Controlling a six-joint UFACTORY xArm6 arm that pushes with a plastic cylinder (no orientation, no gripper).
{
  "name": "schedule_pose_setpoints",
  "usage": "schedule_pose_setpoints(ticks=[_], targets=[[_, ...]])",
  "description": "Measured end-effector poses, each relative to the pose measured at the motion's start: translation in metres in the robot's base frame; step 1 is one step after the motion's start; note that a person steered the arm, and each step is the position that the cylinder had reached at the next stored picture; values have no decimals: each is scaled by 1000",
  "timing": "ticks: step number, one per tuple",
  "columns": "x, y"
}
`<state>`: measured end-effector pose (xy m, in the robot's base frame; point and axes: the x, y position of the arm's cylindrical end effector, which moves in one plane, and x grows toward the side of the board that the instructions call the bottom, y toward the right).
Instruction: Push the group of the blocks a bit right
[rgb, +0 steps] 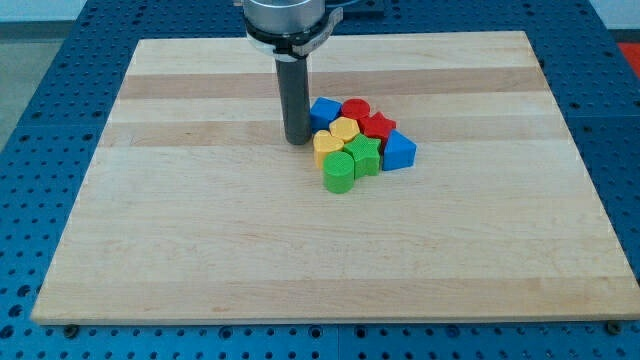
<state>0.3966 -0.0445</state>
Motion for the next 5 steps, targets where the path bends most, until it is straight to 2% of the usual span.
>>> schedule_pose_setpoints(ticks=[5], targets=[[31,17]])
